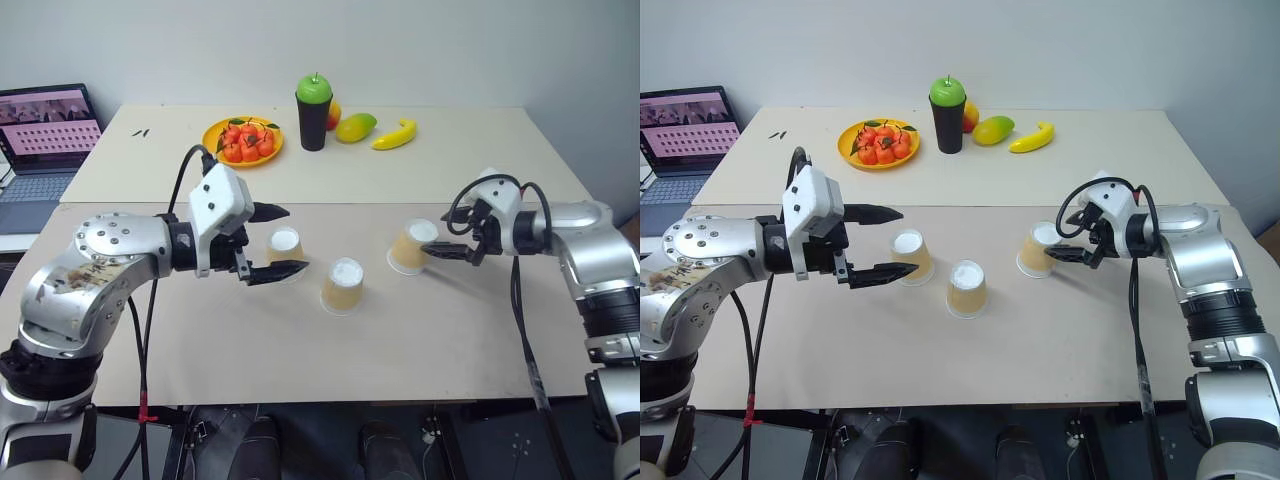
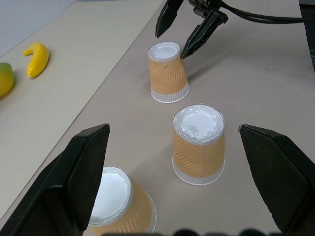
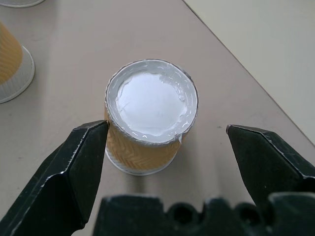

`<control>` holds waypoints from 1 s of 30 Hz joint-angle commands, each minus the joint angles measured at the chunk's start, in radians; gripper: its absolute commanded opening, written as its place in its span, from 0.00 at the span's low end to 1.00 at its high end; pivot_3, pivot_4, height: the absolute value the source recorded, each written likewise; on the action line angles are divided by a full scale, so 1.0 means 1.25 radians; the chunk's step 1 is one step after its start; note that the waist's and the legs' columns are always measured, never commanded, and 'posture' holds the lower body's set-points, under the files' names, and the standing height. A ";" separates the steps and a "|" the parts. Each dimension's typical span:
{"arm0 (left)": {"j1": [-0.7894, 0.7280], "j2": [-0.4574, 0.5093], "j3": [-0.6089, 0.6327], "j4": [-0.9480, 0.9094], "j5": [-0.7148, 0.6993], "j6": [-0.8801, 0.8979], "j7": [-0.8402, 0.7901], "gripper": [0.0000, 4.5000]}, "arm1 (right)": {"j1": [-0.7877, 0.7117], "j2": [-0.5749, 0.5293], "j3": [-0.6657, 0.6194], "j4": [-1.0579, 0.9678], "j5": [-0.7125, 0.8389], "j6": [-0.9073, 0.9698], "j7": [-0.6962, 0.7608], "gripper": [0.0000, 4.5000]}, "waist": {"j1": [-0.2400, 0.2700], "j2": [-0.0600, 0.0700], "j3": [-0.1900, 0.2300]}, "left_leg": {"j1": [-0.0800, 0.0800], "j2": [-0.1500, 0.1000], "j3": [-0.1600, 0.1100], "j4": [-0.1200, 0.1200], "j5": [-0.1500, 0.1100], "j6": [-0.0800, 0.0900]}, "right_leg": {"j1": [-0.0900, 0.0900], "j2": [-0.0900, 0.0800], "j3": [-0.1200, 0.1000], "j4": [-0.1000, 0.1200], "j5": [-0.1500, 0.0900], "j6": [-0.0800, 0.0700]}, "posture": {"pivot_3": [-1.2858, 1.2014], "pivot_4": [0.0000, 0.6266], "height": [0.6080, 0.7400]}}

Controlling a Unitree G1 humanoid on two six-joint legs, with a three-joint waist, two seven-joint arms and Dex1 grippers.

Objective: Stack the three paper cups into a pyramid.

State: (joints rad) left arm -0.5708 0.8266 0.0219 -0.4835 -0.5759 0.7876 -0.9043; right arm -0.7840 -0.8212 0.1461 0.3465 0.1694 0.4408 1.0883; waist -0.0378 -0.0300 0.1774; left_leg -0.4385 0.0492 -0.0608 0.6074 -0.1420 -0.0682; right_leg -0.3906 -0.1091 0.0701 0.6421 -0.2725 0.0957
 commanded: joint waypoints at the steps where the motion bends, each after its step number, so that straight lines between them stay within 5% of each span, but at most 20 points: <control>1: 0.001 0.013 0.025 -0.026 -0.010 0.001 0.010 1.00 | -0.034 0.007 -0.010 0.000 -0.014 -0.022 0.004 0.99 | -0.001 0.000 0.000 | 0.000 0.000 0.000 0.000 0.000 0.000 | 0.000 0.000 0.000 0.000 0.000 0.000 | 0.52 0.24 0.96; 20: 0.030 0.017 0.022 -0.049 -0.004 -0.007 0.039 1.00 | -0.112 0.113 0.011 0.109 -0.074 -0.074 0.006 0.99 | -0.004 0.000 0.000 | 0.000 0.000 0.000 0.000 0.000 0.000 | 0.000 0.000 0.000 0.000 0.000 0.000 | 0.52 0.24 0.96; 26: 0.035 0.021 0.028 -0.055 -0.007 -0.005 0.045 1.00 | -0.112 0.109 0.012 0.124 -0.086 -0.094 0.012 0.61 | -0.004 0.001 0.001 | 0.000 0.000 0.000 0.000 0.000 0.000 | 0.000 0.000 0.000 0.000 0.000 0.000 | 0.52 0.24 0.96; 30: 0.032 0.019 0.026 -0.053 -0.010 -0.004 0.046 1.00 | -0.107 0.092 -0.005 0.117 -0.089 -0.087 0.013 0.59 | -0.004 0.001 0.001 | 0.000 0.000 0.000 0.000 0.000 0.000 | 0.000 0.000 0.000 0.000 0.000 0.000 | 0.52 0.24 0.96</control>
State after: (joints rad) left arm -0.5262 0.8389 0.0228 -0.5214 -0.5799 0.7886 -0.8531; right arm -0.8995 -0.6743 0.1777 0.5141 0.0555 0.3455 1.1032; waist -0.0428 -0.0292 0.1781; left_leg -0.4384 0.0492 -0.0609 0.6070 -0.1420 -0.0682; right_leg -0.3908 -0.1091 0.0700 0.6426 -0.2724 0.0955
